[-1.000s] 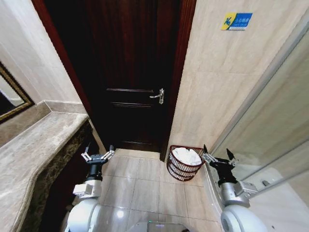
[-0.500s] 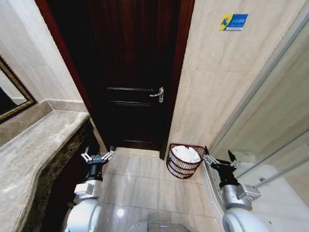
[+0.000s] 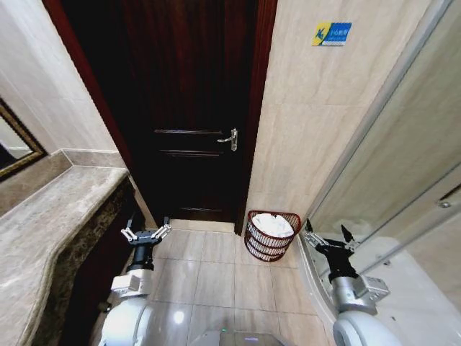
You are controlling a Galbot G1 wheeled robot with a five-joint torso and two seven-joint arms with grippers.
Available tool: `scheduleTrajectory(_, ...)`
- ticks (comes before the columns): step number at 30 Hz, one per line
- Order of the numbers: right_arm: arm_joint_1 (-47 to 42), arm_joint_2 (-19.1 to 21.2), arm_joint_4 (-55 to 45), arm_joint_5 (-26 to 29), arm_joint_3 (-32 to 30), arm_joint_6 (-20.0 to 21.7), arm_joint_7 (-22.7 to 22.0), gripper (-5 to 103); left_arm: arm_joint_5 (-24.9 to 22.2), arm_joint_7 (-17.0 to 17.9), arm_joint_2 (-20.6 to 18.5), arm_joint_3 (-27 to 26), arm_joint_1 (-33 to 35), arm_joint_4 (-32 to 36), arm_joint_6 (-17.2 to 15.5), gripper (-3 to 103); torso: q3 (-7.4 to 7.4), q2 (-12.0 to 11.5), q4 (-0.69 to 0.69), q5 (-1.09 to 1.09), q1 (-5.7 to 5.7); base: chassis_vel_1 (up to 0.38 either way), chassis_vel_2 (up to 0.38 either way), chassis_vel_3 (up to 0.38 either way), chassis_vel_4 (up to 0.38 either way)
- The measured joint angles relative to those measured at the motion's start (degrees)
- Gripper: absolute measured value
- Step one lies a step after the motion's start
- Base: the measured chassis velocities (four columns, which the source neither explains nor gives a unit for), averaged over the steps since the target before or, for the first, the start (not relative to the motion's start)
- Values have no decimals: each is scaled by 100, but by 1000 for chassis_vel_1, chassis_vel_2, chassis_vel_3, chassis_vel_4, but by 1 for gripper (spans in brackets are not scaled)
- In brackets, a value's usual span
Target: Discard the used towel into the hamper.
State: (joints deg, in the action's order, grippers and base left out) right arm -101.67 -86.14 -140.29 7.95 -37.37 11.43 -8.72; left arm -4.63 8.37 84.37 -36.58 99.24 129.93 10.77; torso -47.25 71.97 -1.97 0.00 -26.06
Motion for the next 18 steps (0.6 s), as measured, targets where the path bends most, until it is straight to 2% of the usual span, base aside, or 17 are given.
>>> scheduleTrajectory(18,1,59,33,31,3,2,34,100,1,-87,110,37,-10,71,-37,100,0,0,0,0,0,22,-18,-23,27)
